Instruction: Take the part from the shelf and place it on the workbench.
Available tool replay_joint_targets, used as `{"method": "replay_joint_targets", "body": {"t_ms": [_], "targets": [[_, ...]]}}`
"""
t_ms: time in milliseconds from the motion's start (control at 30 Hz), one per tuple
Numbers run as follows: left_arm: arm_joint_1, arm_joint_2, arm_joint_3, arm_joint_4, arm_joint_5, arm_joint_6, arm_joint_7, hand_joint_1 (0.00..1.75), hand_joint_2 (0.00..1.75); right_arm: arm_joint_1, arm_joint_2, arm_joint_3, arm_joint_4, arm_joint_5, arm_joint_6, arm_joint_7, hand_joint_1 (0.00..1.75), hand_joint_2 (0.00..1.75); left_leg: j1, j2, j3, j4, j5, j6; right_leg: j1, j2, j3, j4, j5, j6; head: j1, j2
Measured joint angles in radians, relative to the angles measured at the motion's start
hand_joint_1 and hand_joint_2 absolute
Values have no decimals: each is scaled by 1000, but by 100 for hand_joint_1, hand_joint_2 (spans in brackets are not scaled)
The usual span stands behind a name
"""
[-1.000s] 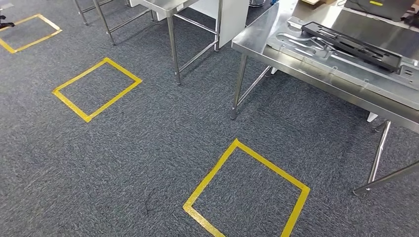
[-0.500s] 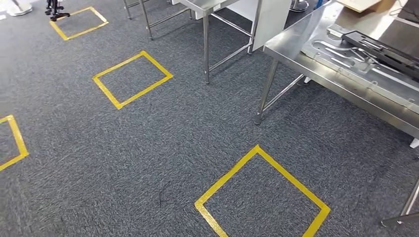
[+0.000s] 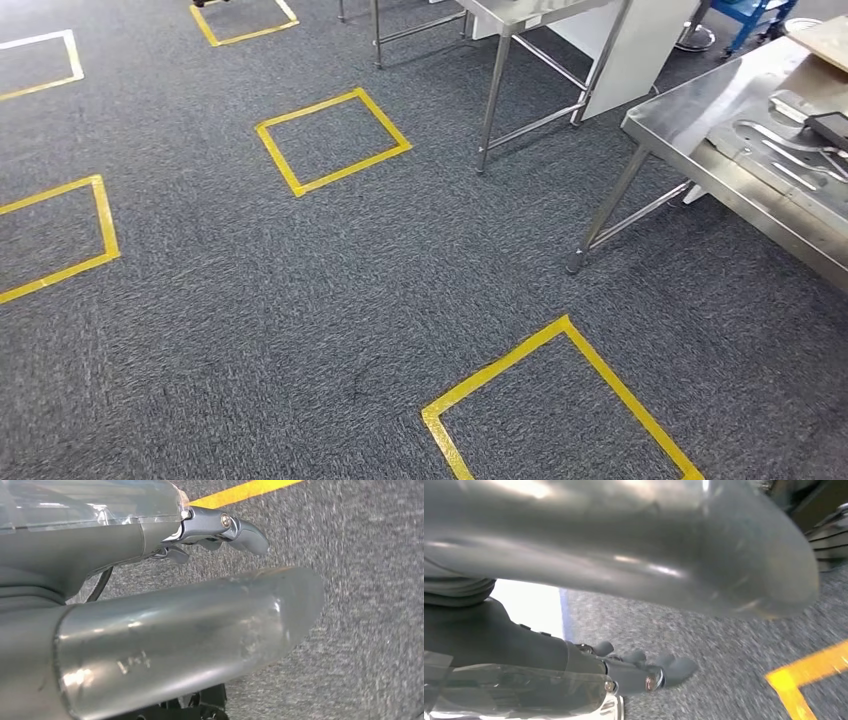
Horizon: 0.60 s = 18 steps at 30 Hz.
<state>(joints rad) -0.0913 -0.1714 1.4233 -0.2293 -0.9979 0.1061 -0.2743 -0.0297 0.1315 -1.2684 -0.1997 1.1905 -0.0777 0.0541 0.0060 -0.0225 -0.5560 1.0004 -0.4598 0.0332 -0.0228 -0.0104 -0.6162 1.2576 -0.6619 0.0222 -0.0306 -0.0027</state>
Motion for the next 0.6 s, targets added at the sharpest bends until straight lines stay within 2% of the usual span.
{"method": "replay_joint_targets", "body": {"t_ms": [33,67,100,167,200,233,300,333,400,433,467,500,533,567,600], "targets": [[0,0,0,0,0,0,1,0,0,1,3,0,0,1,0,1,0,0,-2,-15,0,1,0,0,0,4,-12,16,8,-1,0,0],[1,1,0,0,0,0,2,0,0,2,5,0,0,2,0,1,0,0,-2,-31,0,4,0,0,0,9,-8,-5,35,-3,0,0],[2,1,0,0,0,0,2,0,0,2,6,0,0,3,0,1,0,0,-3,-46,0,6,-1,-1,0,20,12,-57,75,-7,0,0],[0,0,0,0,0,0,3,0,0,4,7,0,0,4,0,1,0,0,-4,-73,-4,14,-4,-6,-1,71,57,-177,134,-15,0,0],[-1,0,0,0,0,0,3,0,0,4,7,0,0,4,1,1,0,0,-3,-84,-9,18,-4,-12,-1,91,70,-214,145,-18,0,0],[-1,0,0,0,-1,0,3,0,0,4,7,0,-1,4,1,1,0,0,-1,-96,-14,20,-3,-18,1,101,75,-230,146,-20,0,0],[2,1,0,0,-3,0,3,0,0,1,7,0,-1,4,4,1,0,0,2,-116,-21,18,0,-33,3,80,80,-239,148,-28,0,0],[3,2,0,0,-4,0,3,0,0,-1,7,1,-1,4,6,1,0,0,2,-105,-23,22,-3,-38,1,66,84,-245,151,-34,0,0],[3,4,0,0,-4,0,3,0,0,1,6,1,-1,4,9,2,0,0,1,-49,-49,80,-40,-48,-1,35,93,-257,155,-46,0,0],[2,4,0,0,-4,0,3,0,0,3,5,1,-1,4,10,3,0,0,2,-17,-76,137,-71,-53,1,19,95,-259,154,-49,0,0],[0,4,0,0,-4,0,3,0,0,5,3,1,-1,4,13,3,0,0,4,0,-106,200,-102,-58,4,2,95,-259,153,-52,0,0],[-1,4,0,0,-3,0,3,0,0,6,-1,1,-1,4,16,4,0,0,7,7,-130,251,-122,-62,5,-14,96,-258,151,-53,0,0],[0,4,0,0,-1,0,4,0,0,5,-5,1,-1,4,18,5,0,0,9,11,-141,276,-125,-66,6,-29,97,-258,149,-53,0,0],[1,4,0,0,0,1,4,0,0,5,-9,1,-1,4,20,5,0,0,10,15,-133,264,-109,-68,6,-44,98,-257,147,-51,0,0],[2,5,0,0,0,2,4,0,0,4,-12,1,-1,4,21,6,0,0,11,24,-106,216,-80,-69,5,-57,101,-256,144,-49,0,0]]}}
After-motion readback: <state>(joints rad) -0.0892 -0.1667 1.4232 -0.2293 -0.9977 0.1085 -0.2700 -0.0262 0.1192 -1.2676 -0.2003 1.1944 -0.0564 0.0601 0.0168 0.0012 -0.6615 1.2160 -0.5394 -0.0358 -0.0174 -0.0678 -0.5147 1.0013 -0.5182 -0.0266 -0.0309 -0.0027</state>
